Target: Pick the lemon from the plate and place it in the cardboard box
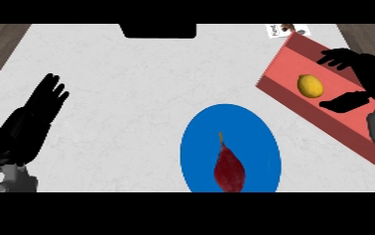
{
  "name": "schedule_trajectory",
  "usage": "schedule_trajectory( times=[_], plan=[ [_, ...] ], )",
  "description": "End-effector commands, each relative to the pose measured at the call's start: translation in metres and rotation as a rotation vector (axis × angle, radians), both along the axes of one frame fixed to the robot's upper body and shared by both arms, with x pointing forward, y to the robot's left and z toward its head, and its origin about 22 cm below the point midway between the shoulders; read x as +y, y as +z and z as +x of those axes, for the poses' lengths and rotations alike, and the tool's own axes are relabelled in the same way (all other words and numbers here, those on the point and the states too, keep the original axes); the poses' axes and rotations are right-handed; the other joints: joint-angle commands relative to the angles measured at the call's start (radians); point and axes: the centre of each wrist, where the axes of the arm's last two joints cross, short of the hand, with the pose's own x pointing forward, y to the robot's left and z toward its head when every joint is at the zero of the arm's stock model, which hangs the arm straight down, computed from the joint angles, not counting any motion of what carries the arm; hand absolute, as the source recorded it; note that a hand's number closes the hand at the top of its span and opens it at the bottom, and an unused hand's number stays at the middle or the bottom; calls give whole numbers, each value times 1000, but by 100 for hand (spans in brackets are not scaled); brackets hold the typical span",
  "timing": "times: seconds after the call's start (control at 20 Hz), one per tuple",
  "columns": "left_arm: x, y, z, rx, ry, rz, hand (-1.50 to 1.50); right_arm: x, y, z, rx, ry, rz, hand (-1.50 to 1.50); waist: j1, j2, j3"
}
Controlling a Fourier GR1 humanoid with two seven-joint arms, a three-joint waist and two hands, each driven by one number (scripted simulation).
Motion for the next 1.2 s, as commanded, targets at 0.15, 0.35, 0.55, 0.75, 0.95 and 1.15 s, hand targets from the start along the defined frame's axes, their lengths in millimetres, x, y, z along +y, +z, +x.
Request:
schedule_trajectory(
  times=[0.15, 0.35, 0.55, 0.75, 0.95, 1.15],
  plan=[
    [7, -16, -3, 4, 10, -9, 0, -11, 7, 9, -199, -24, 356, -150, -2, 0, 0],
    [7, -13, -5, -7, 17, 0, 0, -42, 2, -7, -294, -119, 533, -150, -9, -1, 0],
    [19, -13, -5, 9, 20, -3, 0, -67, 34, -15, -315, -162, 658, -150, -10, -3, -1],
    [10, -21, -9, 3, -8, -4, 0, -124, 56, -34, -337, -184, 699, -150, -4, -1, 0],
    [13, -17, 3, -7, 8, 15, 0, -158, 33, -47, -347, -217, 793, -150, -1, 2, 0],
    [0, -12, -7, -6, 11, 9, 0, -194, 43, -76, -292, -159, 744, -150, 0, 1, 0]
  ],
)
